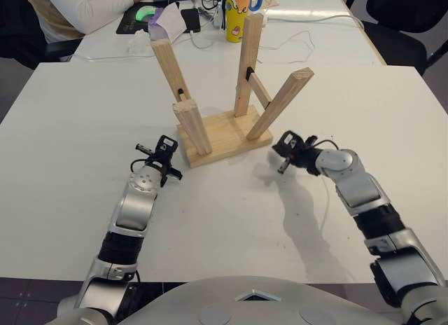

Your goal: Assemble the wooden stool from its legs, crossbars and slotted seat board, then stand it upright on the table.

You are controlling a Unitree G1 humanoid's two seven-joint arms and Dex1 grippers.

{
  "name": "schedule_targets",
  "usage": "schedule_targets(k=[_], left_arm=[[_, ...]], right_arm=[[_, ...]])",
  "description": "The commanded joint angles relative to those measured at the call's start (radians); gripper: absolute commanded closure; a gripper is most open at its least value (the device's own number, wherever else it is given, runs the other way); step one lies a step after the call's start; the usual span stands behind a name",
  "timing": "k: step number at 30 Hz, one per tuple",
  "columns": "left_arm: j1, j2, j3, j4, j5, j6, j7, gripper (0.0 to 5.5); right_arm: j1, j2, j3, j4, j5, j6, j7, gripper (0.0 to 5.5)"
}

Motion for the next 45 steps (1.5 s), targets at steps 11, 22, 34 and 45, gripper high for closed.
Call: schedule_targets(k=[11, 22, 34, 45], left_arm=[[0.027, 0.008, -0.036, 0.048, -0.026, 0.008, -0.061, 5.47], [0.097, 0.047, 0.025, 0.06, -0.04, -0.012, -0.051, 5.47], [0.125, 0.1, 0.083, 0.118, -0.05, -0.058, -0.056, 5.47], [0.108, 0.013, 0.041, -0.101, -0.231, -0.058, -0.184, 5.47]], right_arm=[[0.029, 0.14, 0.008, 0.163, -0.031, -0.17, -0.045, 5.5], [0.191, 0.139, 0.035, -0.166, 0.017, -0.027, 0.065, 5.5], [0.258, 0.139, 0.013, -0.241, -0.016, 0.06, 0.006, 5.5], [0.267, 0.155, 0.004, -0.331, 0.042, 0.051, 0.054, 5.5]])
